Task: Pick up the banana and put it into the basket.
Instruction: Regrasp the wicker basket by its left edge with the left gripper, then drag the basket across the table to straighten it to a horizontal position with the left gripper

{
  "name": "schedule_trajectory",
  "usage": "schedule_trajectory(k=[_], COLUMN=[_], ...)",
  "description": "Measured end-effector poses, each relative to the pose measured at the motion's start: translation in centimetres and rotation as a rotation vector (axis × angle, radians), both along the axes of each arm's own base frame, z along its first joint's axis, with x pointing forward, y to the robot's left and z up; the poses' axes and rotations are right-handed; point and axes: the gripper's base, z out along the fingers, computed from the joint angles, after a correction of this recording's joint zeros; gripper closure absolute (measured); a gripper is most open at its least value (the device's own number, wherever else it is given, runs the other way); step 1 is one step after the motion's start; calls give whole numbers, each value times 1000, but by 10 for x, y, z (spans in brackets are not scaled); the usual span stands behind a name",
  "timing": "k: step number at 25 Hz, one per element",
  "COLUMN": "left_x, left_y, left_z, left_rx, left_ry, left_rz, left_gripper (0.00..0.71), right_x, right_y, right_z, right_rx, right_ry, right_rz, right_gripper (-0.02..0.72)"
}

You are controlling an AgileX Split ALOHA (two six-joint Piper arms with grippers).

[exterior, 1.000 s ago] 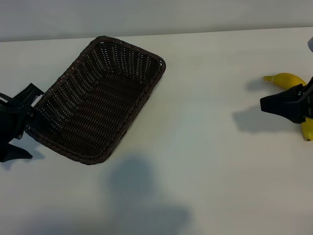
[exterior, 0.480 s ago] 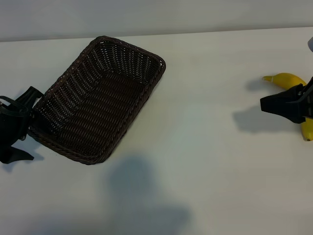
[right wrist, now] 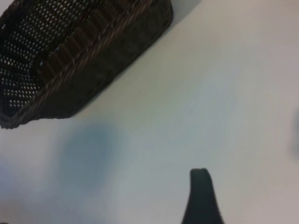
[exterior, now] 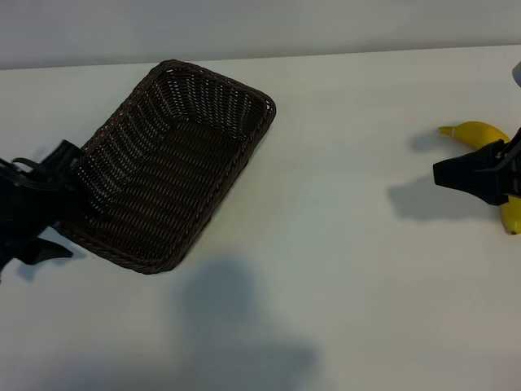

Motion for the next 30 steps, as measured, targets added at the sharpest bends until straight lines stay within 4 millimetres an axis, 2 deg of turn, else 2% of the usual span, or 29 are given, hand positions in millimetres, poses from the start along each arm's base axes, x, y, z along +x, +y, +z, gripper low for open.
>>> schedule_trajectory(k=[5, 10, 15, 18, 23, 30], left_x=[7, 15, 18, 18, 16, 15], left_y=[-13, -13, -13, -13, -14, -14], left_z=[-17, -33, -41, -41, -42, -38], left_rx=[9, 21, 26, 26, 21, 12], left_ry=[20, 22, 34, 32, 57, 49], left_rz=[-37, -14, -8, -4, -6, -6], left_gripper=[143, 143, 163, 251, 547, 545], right_x=[0, 0, 0, 0, 0, 0], right_y=[0, 0, 0, 0, 0, 0], right_z=[0, 0, 0, 0, 0, 0], right_rx=[0, 0, 0, 0, 0, 0], right_ry=[0, 0, 0, 0, 0, 0], right_rz=[0, 0, 0, 0, 0, 0], right_gripper=[190, 190, 190, 190, 190, 190])
